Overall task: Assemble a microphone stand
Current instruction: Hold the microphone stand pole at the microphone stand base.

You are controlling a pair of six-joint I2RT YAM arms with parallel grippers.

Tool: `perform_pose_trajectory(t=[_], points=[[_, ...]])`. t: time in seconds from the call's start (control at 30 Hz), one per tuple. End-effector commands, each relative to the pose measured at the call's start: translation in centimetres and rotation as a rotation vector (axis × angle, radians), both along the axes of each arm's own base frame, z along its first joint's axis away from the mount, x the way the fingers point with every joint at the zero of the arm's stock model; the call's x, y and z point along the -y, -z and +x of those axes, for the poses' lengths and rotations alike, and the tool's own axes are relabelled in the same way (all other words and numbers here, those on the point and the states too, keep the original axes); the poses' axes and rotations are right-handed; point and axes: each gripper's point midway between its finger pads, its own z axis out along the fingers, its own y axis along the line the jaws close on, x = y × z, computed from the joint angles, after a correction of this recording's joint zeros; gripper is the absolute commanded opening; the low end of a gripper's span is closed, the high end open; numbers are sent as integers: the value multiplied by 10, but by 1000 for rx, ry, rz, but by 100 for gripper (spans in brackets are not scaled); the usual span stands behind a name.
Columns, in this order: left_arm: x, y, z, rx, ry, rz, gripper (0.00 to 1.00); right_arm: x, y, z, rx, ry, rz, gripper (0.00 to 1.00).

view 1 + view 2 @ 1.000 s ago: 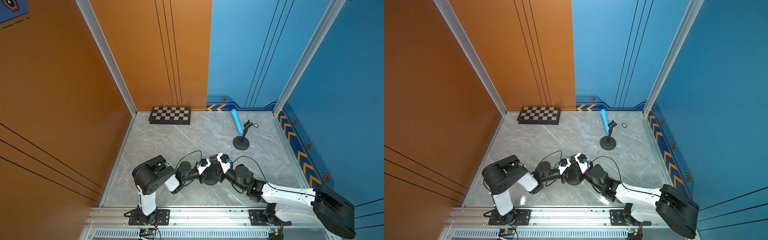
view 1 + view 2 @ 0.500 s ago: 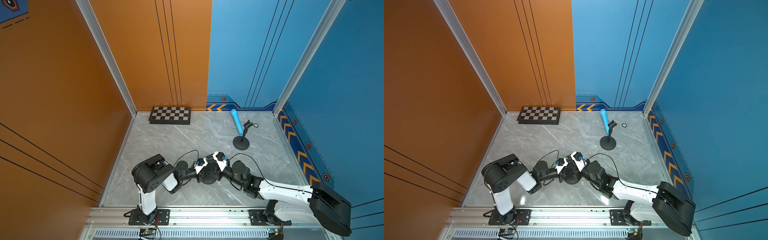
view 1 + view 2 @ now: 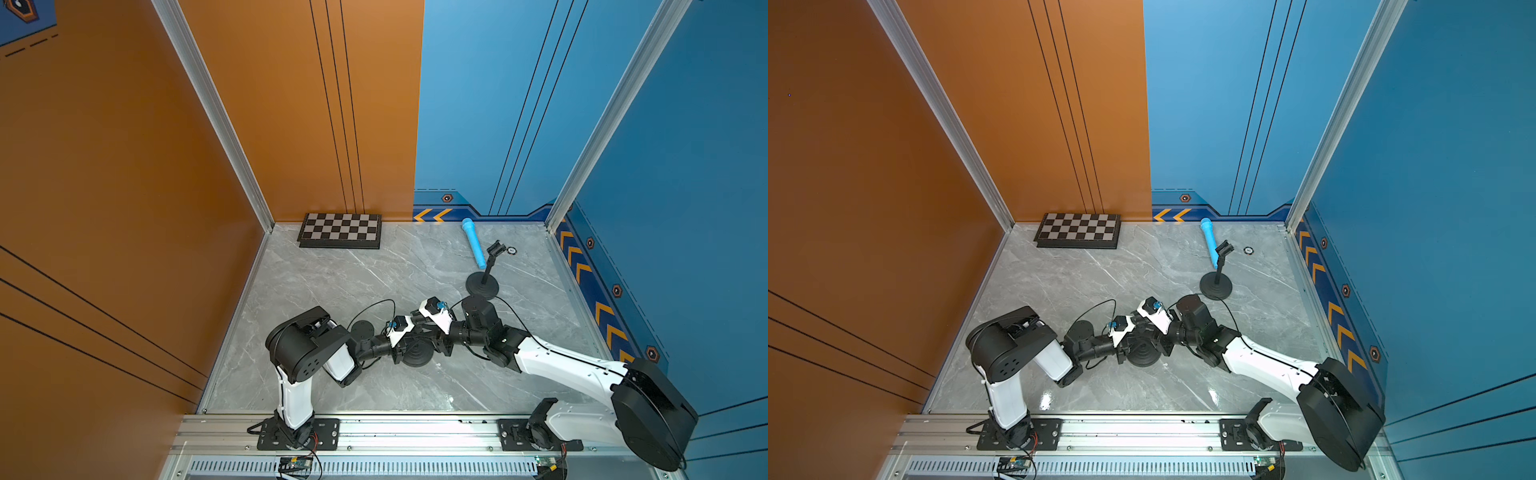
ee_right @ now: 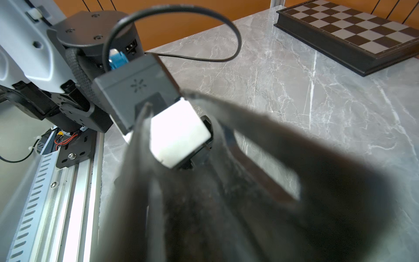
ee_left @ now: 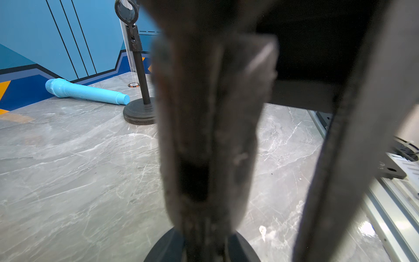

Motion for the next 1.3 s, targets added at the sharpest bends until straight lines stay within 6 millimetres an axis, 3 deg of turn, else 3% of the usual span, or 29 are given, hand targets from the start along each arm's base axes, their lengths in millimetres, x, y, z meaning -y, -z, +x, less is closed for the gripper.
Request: perform_pose_trajectory(t=[0.0,0.2,0.3,0.77,0.87,0.97,1.07,1.27], points=[[-12,40,4,-66,-44,116,4,-6,-1,-13,-38,-80,6,44],[-12,41,5,-72,-44,117,5,-1,-15,0,23,-17,36,45],[-11,41,4,-73,-34,115,5,2,-20,7,54,11,32,54],[-10,43,3,-83,-29,117,6,5,-34,27,95,43,30,49],[-11,44,4,-85,-37,118,6,4,-31,28,86,51,20,39],[-12,44,6,-89,-50,118,9,0,-23,29,104,119,7,18],[-13,42,10,-99,-74,111,16,3,-13,33,167,278,-47,8],[-17,39,18,-119,-119,95,21,50,2,40,222,824,-126,0]])
